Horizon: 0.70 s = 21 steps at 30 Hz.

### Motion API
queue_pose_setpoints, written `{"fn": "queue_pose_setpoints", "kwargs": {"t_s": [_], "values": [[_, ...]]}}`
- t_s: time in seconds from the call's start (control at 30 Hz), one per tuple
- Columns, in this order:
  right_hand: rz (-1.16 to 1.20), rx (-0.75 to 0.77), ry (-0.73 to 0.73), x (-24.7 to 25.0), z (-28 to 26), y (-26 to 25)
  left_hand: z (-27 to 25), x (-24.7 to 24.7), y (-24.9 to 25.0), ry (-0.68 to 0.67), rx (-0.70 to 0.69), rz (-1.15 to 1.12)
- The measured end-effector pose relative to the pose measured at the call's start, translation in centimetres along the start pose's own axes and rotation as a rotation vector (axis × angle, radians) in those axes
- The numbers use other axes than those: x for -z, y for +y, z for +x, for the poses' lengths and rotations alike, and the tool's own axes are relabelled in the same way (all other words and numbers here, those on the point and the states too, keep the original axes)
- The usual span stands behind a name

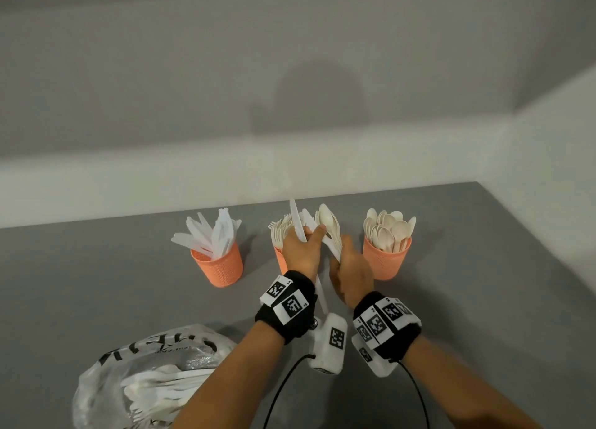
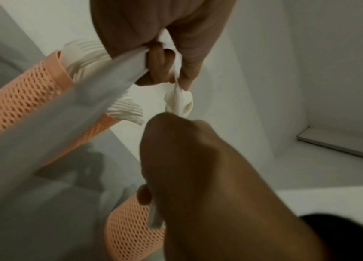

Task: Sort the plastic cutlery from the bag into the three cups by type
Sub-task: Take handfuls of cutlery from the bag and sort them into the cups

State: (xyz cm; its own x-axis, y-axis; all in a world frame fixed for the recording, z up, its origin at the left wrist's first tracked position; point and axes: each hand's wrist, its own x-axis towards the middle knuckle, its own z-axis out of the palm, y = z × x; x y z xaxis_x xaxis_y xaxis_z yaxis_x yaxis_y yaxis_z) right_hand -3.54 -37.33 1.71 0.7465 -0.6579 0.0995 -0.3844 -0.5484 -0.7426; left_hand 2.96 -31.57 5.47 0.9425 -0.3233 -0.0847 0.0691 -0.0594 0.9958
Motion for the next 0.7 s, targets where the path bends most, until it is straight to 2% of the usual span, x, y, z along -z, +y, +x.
{"fn": "queue_pose_setpoints", "kwargs": {"t_s": [0.13,0.27,0.37,0.47,0.6,0.7], "values": [[0.129,-0.069,-0.031,-0.4,0.1,0.4,0.7,0.5,0.3,0.075,-0.097,0.061],[0.197,0.061,-0.098,-0.3,-0.3,-0.3,2.2,1.6,1.0,0.101,-0.031,-0.079],[0.276,0.055,-0.173,-0.5,-0.1,-0.8,3.6,3.5,2.7,0.113,-0.03,-0.093],[0.361,0.072,-0.236,-0.9,0.2,-1.2,5.3,5.9,5.0,0.198,0.018,-0.222],[0.563,-0.111,-0.287,-1.2,0.7,-1.8,7.5,10.3,8.1,0.362,-0.147,-0.311],[0.684,-0.213,-0.347,-0.9,0.8,-2.2,8.9,13.6,9.7,0.481,-0.289,-0.264]]}}
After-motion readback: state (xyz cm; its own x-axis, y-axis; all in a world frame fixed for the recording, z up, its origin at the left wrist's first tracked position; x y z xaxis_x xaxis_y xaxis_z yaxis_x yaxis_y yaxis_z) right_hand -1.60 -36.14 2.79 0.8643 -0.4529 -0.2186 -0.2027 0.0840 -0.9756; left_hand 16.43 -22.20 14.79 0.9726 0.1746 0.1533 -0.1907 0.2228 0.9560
